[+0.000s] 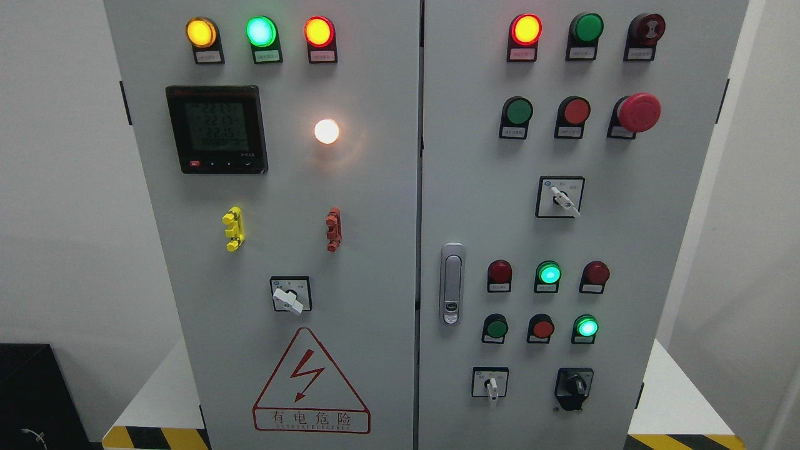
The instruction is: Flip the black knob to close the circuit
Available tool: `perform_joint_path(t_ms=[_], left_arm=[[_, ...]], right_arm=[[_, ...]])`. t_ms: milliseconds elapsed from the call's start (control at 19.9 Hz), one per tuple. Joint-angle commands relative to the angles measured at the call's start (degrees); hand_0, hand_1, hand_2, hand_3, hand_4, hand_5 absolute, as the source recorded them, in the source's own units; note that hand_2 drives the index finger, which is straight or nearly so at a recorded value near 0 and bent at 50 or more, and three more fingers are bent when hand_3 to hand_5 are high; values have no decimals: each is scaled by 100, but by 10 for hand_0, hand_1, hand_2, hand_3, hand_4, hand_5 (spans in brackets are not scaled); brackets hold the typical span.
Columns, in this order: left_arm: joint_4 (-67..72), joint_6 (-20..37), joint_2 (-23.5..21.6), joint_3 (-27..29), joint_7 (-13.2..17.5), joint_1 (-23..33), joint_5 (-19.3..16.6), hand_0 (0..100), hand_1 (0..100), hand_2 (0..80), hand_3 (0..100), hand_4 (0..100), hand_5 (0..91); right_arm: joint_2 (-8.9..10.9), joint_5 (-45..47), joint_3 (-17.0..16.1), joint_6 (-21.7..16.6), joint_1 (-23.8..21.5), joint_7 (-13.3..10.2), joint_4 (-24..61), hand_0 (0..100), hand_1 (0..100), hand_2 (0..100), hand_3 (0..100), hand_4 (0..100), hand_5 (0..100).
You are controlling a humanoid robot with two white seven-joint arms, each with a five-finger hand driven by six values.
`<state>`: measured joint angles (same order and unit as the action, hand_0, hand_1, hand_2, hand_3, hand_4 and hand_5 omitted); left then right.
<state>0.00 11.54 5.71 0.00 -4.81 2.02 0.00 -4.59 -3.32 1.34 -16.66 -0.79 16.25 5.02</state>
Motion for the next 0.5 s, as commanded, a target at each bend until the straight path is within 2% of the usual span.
perform_joint_path(t_ms=[0, 251, 451], left_arm=[[123, -3, 0, -114, -2, 0, -114, 0, 0, 0, 0, 0, 0], [123, -3, 0, -114, -2, 0, -123, 0, 0, 0, 0, 0, 0], [123, -3, 0, -114, -2, 0, -114, 0, 0, 0, 0, 0, 0]], right_arm=[[90, -169, 402, -407, 298, -114, 280, 0, 104, 0, 0, 0, 0], [73, -169, 429, -785, 298, -79, 403, 0, 104, 0, 0, 0, 0], [90, -169, 411, -1259, 316, -70, 412, 0, 104, 0, 0, 0, 0]])
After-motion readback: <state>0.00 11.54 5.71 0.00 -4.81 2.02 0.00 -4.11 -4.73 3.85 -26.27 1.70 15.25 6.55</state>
